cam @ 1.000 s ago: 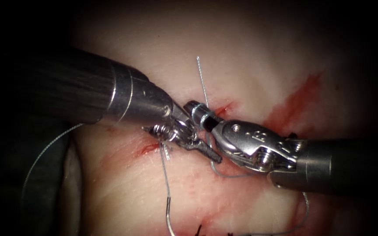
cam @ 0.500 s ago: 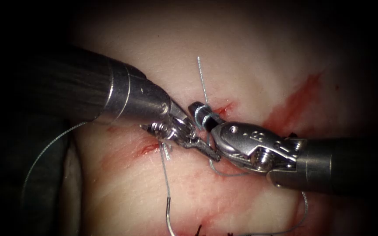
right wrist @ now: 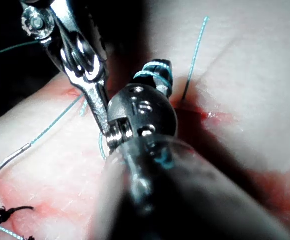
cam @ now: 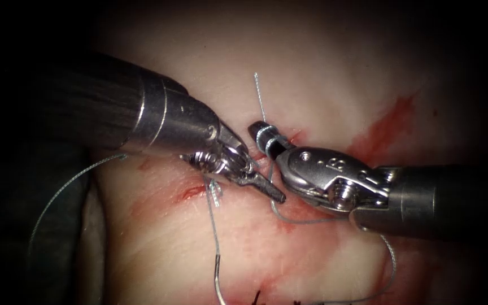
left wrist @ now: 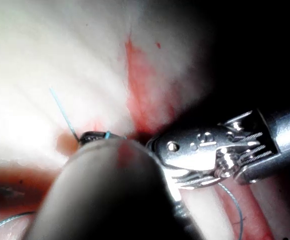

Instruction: Wound Closure

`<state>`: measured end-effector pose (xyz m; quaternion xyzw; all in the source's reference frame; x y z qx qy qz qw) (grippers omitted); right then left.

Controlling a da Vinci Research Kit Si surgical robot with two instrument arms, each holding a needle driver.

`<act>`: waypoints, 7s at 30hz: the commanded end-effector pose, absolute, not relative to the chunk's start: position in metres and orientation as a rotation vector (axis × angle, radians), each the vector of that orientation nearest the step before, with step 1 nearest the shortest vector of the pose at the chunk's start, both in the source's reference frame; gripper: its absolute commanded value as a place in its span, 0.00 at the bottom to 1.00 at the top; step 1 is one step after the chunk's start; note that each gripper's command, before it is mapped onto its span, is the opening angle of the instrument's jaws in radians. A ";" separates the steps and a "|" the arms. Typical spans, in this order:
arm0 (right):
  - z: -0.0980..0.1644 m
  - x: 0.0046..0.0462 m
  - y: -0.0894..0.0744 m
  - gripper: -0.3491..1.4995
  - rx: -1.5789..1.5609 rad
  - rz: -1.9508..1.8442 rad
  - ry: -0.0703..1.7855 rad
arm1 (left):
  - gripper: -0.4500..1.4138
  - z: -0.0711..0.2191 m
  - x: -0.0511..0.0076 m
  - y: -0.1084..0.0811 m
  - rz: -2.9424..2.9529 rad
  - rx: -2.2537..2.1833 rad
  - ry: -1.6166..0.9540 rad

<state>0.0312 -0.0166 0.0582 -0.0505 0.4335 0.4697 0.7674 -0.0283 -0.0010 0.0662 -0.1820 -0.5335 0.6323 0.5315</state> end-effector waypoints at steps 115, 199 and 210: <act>0.057 0.0222 -0.014 0.00 -0.098 0.176 1.307 | 0.00 0.068 -0.0222 0.010 1.262 -0.422 -1.097; 0.057 0.0271 -0.015 0.00 0.054 0.174 1.224 | 0.00 0.069 -0.0241 0.007 1.371 -0.417 -1.110; 0.055 0.0234 -0.017 0.00 0.194 0.355 1.082 | 0.00 0.068 -0.0233 0.010 1.375 -0.408 -1.098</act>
